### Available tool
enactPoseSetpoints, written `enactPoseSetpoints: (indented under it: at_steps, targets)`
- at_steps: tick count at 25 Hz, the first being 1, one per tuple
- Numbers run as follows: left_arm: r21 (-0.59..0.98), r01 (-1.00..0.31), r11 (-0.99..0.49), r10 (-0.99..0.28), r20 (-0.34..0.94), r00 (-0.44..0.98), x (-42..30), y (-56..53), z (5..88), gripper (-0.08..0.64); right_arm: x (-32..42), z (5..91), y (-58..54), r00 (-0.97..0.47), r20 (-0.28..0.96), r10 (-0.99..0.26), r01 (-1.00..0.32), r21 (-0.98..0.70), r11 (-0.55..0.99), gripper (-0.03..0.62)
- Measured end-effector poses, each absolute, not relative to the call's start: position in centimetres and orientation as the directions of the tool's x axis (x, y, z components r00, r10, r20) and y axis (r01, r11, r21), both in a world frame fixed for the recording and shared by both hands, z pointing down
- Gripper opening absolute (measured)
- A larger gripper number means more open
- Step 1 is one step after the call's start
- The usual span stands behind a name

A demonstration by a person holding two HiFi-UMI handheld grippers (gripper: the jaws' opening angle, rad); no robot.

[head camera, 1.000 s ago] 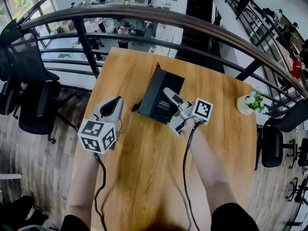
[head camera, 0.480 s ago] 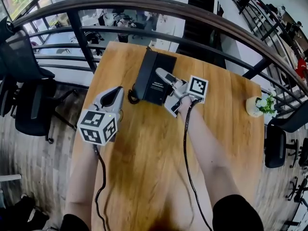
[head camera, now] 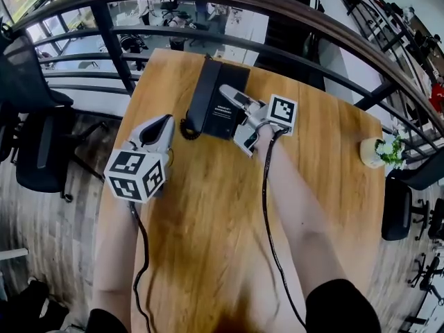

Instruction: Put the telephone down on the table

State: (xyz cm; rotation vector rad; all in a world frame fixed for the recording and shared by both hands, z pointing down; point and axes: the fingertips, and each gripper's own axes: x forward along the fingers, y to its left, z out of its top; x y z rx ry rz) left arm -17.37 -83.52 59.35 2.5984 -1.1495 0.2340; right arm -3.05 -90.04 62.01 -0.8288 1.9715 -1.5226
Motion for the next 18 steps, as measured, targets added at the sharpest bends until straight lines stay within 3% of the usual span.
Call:
enactPoseSetpoints:
  at_steps: [5, 15, 18]
  targets:
    - [0.198, -0.745, -0.637, -0.699, 0.262, 0.666, -17.7, -83.5, 59.4, 0.003, -3.1, 62.2, -90.0, -0.696, -0.025, -0.718, -0.155, -0.971, 0.184, 0.170]
    - [0.195, -0.746, -0.637, -0.692, 0.280, 0.665, -17.8, -82.4, 59.7, 0.002, -2.1, 62.5, -89.8, -0.673, 0.147, -0.725, -0.348, -0.928, 0.134, 0.183]
    - [0.193, -0.744, -0.639, -0.690, 0.283, 0.666, -17.7, -82.2, 59.5, 0.003, -2.3, 62.4, -90.0, -0.667, 0.181, -0.723, -0.405, -0.902, 0.148, 0.222]
